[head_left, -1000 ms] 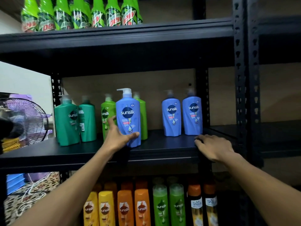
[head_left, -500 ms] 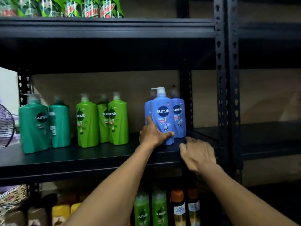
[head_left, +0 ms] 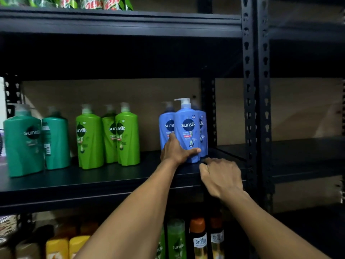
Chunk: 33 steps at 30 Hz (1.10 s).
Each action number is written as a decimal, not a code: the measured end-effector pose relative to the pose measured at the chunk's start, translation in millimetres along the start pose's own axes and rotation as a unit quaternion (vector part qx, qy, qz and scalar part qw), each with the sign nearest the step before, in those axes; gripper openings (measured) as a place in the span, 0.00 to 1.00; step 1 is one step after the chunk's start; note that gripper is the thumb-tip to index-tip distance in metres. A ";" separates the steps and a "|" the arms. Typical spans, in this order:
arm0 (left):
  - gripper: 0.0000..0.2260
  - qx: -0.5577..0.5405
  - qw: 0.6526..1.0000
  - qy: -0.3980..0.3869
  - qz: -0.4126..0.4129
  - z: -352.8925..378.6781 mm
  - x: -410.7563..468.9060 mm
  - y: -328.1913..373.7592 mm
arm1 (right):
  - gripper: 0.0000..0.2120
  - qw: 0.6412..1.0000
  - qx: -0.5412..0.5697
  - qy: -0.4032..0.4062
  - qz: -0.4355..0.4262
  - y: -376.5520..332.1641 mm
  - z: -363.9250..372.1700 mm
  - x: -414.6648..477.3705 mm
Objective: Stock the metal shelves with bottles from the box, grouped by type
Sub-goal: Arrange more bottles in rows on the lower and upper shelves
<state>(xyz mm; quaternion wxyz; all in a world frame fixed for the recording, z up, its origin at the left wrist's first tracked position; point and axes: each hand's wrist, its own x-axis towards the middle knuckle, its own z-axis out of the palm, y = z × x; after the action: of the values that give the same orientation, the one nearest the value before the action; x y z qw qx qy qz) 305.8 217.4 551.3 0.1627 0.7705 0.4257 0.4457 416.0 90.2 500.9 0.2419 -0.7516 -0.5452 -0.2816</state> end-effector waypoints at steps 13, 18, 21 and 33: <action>0.44 0.022 1.000 -0.011 0.009 -1.0 -2.3 1.8 | 0.20 1.000 0.010 0.001 0.010 -1.6 -0.9 -0.5; 0.45 0.027 0.999 -0.020 0.004 -0.5 -1.4 -1.2 | 0.20 1.000 0.017 -0.002 0.017 -2.9 -3.5 -2.2; 0.46 0.019 0.999 -0.028 -0.007 0.4 -0.7 -1.0 | 0.19 0.999 0.023 -0.017 0.023 -3.2 -6.7 -3.0; 0.41 -0.046 0.997 -0.064 -0.017 -25.4 -15.6 -17.4 | 0.21 0.994 0.042 -0.088 0.041 -3.8 -16.9 0.1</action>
<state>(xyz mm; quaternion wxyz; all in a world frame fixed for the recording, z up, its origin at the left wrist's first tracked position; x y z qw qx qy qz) 272.3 211.8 545.7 0.2328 0.7816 0.4065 0.4118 409.7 80.1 513.3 0.2360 -0.7843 -0.5444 -0.1809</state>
